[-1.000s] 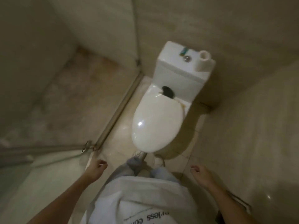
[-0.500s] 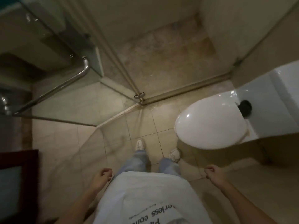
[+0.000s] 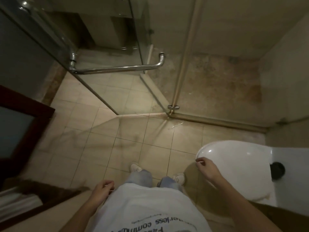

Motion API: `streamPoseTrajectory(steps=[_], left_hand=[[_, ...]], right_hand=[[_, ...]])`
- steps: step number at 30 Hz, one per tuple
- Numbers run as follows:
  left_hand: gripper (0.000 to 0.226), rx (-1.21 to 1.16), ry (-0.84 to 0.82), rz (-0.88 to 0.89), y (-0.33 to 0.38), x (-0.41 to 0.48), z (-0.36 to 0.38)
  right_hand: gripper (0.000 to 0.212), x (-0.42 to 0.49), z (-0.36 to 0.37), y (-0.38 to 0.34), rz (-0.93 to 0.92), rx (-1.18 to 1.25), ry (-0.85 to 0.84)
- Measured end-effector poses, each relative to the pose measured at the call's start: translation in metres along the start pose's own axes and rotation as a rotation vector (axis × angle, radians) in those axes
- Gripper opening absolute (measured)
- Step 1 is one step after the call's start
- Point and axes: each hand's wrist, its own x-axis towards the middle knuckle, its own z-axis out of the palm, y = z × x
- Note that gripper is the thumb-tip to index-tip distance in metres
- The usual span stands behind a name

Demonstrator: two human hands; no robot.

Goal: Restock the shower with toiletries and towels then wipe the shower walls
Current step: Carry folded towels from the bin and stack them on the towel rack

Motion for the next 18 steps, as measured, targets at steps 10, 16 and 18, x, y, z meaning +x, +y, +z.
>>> streamPoseTrajectory(steps=[10,16,18], left_hand=[[0.018,-0.072,-0.034,-0.026,-0.015,0.057,-0.065],[0.012,-0.177,-0.063,0.051,0.027,0.104,-0.128],[0.014,-0.195,-0.05,0.099,0.041,0.117,-0.153]], right_hand=[[0.02,-0.013,0.062,-0.07,0.037,-0.033,0.005],[0.024,-0.009,0.113,-0.08,0.201,-0.099,-0.062],[0.019,-0.002,0.125,-0.096,0.2,-0.149,-0.09]])
